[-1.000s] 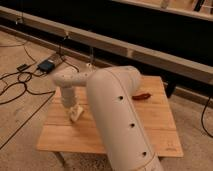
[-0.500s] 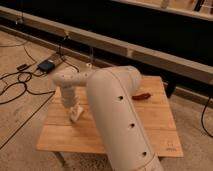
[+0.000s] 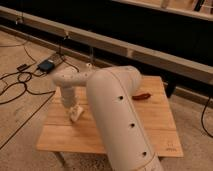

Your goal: Wipe the white sponge on the table

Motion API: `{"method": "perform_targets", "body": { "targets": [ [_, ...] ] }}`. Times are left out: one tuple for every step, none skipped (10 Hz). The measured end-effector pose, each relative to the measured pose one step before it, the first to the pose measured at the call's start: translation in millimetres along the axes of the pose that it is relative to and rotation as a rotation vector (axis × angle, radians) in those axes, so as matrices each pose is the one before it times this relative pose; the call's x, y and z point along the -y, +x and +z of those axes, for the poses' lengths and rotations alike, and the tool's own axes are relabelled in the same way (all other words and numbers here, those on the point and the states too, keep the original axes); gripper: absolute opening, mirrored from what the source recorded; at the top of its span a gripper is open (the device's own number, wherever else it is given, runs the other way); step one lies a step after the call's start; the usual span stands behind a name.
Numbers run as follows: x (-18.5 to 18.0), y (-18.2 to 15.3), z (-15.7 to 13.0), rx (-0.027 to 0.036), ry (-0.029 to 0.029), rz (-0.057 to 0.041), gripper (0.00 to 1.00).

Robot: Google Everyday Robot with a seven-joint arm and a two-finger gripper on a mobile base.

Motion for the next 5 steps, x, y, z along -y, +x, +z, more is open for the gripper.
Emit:
{"method": "perform_targets", "body": {
  "targets": [
    [-0.01,0.00,0.02,-0.00003,0.00001,-0.00004,0.17],
    [0.00,0.00,-0.02,0.00000,-0.00004,0.00001,0.15],
    [0.03,-0.01,0.00,0.00004,0.00004,0.00001,0.16],
    [-0.01,0.02,0.04,-0.00009,0.00001,-0.00008,0.27],
    [0.00,-0.01,-0.01,0.00002,-0.00001,-0.00001,0.37]
  ]
}}
